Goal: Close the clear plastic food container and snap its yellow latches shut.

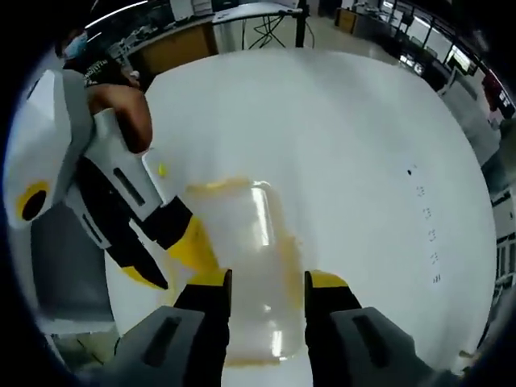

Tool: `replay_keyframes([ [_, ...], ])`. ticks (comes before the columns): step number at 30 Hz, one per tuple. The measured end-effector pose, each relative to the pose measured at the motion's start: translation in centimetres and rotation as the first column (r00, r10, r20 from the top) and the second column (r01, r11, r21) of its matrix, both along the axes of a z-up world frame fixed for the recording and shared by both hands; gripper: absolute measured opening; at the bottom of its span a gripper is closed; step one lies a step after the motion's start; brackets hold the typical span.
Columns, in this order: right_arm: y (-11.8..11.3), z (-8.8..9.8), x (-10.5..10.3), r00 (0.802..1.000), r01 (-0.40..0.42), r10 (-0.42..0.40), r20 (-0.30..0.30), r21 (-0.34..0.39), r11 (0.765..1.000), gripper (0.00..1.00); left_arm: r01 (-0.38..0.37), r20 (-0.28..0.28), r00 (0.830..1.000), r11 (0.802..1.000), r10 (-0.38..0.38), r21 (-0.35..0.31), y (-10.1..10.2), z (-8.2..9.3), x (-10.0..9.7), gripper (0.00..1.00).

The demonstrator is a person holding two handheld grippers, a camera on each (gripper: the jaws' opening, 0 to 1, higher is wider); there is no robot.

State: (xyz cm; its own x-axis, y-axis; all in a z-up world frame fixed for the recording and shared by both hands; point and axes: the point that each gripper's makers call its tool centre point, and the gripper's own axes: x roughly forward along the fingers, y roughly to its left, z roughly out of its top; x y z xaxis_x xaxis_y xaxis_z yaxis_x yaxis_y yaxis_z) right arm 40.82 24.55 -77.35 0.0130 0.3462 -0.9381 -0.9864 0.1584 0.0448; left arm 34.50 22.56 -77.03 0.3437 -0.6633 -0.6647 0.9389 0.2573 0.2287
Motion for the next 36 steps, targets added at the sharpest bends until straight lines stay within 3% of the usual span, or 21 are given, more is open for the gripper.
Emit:
replay_keyframes([
  [2,-0.63,-0.29,0.30,0.999,-0.029,0.030,0.014,-0.058,0.998,0.38,0.003,0.007,1.000,1.000,-0.003,0.008,-0.12,-0.08,0.07,0.31],
  [4,-0.52,-0.26,0.12,0.999,-0.041,0.040,-0.016,-0.067,0.997,0.38,0.023,0.044,0.999,0.999,-0.025,0.041,-0.07,-0.22,0.25,0.30],
  [15,-0.20,-0.59,-0.55,0.989,-0.137,0.127,-0.081,-0.126,0.982,0.34,0.038,0.081,0.996,0.997,-0.043,0.067,-0.18,-0.51,0.09,0.30],
  [27,-0.29,-0.82,-0.42,0.983,-0.148,0.128,-0.133,-0.155,0.977,0.35,0.024,0.121,0.992,0.995,-0.037,0.100,-0.38,-0.78,0.02,0.29],
  [32,-0.33,-0.89,-0.57,0.983,-0.154,0.133,-0.123,-0.177,0.972,0.34,0.026,0.134,0.990,0.994,-0.040,0.110,-0.46,-0.85,0.05,0.28],
  [36,-0.45,-0.87,-0.54,0.983,-0.149,0.128,-0.131,-0.163,0.975,0.34,0.047,0.159,0.985,0.987,-0.071,0.152,-0.72,-0.91,-0.30,0.24],
])
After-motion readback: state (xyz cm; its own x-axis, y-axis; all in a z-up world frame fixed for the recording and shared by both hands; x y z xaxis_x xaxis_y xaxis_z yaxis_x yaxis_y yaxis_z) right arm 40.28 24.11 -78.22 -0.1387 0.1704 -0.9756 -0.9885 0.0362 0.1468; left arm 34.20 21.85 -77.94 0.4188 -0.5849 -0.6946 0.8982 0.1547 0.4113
